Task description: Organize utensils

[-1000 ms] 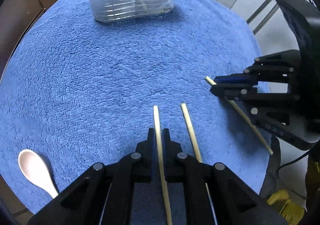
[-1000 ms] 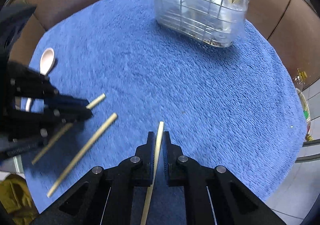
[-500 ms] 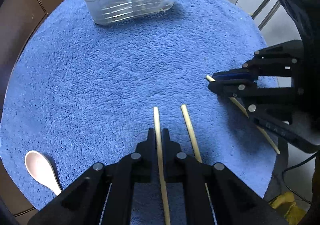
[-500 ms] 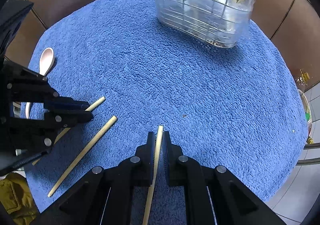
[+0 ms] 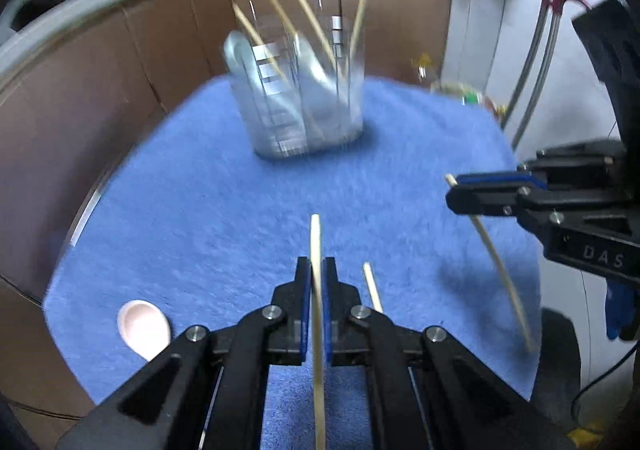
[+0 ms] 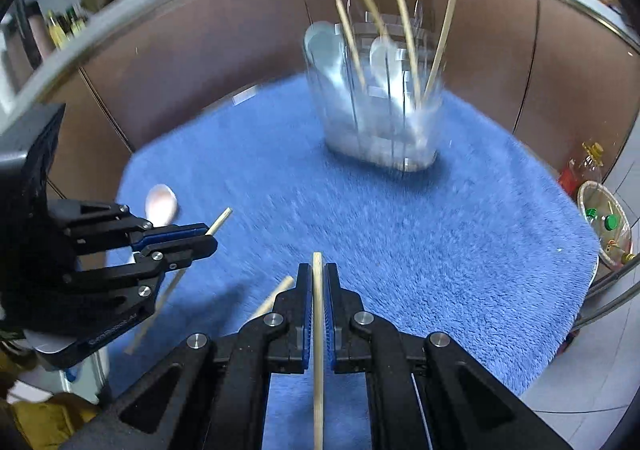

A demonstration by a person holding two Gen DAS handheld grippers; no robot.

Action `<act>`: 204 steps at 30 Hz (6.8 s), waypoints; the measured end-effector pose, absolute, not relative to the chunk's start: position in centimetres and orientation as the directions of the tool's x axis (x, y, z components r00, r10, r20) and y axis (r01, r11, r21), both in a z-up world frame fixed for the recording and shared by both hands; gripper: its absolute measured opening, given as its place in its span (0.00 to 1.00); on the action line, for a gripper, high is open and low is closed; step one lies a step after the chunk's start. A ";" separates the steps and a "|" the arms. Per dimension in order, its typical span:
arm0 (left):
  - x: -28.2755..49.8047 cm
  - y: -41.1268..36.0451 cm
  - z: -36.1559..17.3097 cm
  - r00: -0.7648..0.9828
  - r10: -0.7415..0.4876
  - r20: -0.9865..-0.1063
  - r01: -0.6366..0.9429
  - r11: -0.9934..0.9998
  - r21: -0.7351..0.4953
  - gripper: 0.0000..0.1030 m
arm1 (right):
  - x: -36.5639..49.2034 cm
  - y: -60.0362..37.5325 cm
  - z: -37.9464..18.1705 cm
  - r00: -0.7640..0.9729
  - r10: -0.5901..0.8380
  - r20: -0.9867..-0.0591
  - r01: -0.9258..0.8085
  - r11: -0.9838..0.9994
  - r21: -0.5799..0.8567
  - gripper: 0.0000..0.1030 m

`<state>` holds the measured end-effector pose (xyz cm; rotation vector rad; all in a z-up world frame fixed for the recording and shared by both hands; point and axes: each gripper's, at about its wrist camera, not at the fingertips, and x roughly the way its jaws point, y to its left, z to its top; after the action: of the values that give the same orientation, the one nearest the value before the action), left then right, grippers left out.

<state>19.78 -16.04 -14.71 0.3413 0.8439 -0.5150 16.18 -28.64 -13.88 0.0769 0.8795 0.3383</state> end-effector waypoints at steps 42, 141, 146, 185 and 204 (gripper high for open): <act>9.1 -11.1 -6.4 0.829 -0.316 -0.461 0.420 0.897 0.140 0.04 | 6.0 -27.5 -4.8 0.827 0.319 -0.463 -0.239 0.945 0.224 0.06; 9.4 -3.2 -2.6 0.935 -0.121 -0.333 0.172 0.976 0.130 0.58 | 5.1 -24.2 -2.4 0.873 0.235 -0.427 -0.146 0.962 0.232 0.35; 10.6 -2.8 -3.8 0.919 -0.124 -0.375 0.180 0.976 0.119 0.58 | 6.3 -23.8 -4.0 0.844 0.231 -0.485 -0.131 0.964 0.231 0.35; 26.7 6.4 -20.8 0.341 -0.338 -0.877 0.176 0.940 -0.294 0.57 | 19.3 -23.3 -21.1 0.349 0.280 -0.894 0.001 0.954 0.299 0.34; 29.3 8.2 -22.1 0.282 -0.438 -0.854 0.205 0.897 -0.392 0.21 | 22.1 -21.9 -22.1 0.291 0.281 -0.915 0.008 0.955 0.296 0.29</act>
<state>29.29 8.16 -22.06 -0.2223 1.2122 -0.4351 22.11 -21.88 -22.14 0.2630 1.2666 0.1850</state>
